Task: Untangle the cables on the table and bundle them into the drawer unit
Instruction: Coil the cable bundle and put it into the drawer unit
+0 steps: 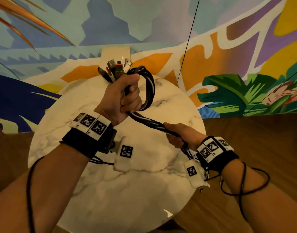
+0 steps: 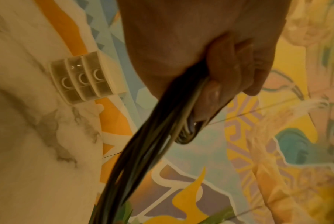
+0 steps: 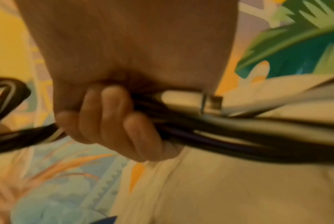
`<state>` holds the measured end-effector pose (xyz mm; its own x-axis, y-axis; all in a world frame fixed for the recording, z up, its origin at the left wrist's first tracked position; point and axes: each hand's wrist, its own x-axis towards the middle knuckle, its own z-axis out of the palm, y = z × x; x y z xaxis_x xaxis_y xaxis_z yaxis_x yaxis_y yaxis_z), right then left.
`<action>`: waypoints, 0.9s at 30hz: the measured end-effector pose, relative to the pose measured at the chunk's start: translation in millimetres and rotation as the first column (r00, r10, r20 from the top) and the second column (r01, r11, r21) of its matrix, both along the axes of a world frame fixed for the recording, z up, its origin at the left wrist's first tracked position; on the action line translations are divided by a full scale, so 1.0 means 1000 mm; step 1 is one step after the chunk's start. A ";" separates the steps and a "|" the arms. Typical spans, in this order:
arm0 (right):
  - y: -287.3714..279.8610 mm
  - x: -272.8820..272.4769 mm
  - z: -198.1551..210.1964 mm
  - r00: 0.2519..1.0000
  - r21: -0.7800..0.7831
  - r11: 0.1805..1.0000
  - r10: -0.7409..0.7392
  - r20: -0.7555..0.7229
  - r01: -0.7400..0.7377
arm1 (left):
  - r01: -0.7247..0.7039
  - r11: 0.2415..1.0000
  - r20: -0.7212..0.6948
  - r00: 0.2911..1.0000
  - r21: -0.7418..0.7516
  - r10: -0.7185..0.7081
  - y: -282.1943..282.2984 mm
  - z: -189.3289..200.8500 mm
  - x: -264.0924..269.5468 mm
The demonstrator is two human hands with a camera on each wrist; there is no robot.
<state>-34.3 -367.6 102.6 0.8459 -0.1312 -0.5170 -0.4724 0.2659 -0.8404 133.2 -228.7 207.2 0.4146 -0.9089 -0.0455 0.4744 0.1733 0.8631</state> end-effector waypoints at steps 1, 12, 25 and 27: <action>0.001 0.001 0.001 1.000 -0.132 0.991 0.017 -0.008 -0.018 | -0.039 0.999 0.012 0.999 0.019 0.038 -0.002 0.001 -0.002; 0.120 0.043 -0.001 0.893 -0.573 0.689 -0.293 0.340 0.444 | -0.586 0.807 0.005 0.809 0.069 0.587 -0.030 -0.006 -0.026; 0.036 -0.002 0.005 0.994 0.142 0.984 0.100 0.052 -0.107 | -0.325 0.940 -0.182 0.923 0.100 0.339 0.004 -0.028 0.000; 0.028 -0.013 0.002 0.992 0.181 0.975 0.129 0.001 -0.127 | -0.204 0.974 -0.135 0.967 0.093 0.216 0.008 -0.022 -0.005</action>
<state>-46.9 -339.4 104.9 0.8439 0.0738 -0.5315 -0.5210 0.3496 -0.7787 128.4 -220.9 185.3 0.5798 -0.7934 -0.1855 0.5545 0.2174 0.8033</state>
